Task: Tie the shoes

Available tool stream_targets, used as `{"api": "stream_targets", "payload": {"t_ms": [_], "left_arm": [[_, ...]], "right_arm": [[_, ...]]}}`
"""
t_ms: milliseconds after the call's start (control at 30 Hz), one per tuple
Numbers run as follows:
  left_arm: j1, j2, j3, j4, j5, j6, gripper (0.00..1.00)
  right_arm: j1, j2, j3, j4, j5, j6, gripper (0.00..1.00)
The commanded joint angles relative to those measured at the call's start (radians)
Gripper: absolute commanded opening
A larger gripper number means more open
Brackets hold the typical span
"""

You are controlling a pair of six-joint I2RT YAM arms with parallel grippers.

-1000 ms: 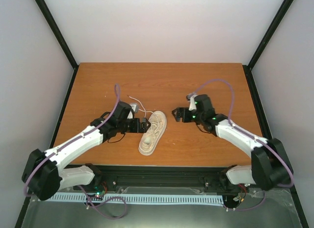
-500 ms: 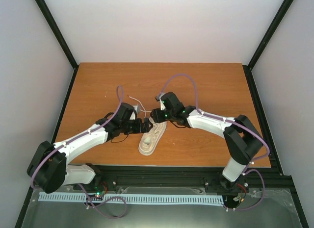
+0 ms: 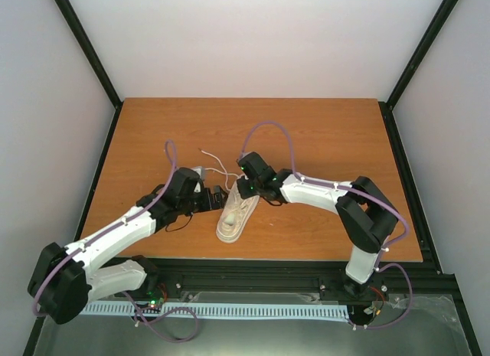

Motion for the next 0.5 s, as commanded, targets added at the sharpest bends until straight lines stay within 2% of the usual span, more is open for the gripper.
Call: {"api": "stream_targets", "payload": {"t_ms": [0, 267, 400, 467], "left_arm": [[0.009, -0.034, 0.051, -0.103, -0.085, 0.053, 1.0], [0.009, -0.086, 0.074, -0.106, -0.146, 0.114, 1.0], [0.009, -0.062, 0.096, -0.094, -0.151, 0.168, 1.0], [0.009, -0.059, 0.103, -0.078, -0.181, 0.188, 1.0]], "right_arm": [[0.017, -0.055, -0.006, -0.024, 0.095, 0.064, 0.03], [0.041, -0.35, -0.31, -0.065, 0.217, 0.347, 0.03], [0.041, -0.421, -0.421, -0.1, 0.196, 0.444, 0.13], [0.04, -0.449, -0.426, -0.145, 0.224, 0.459, 0.29]]}}
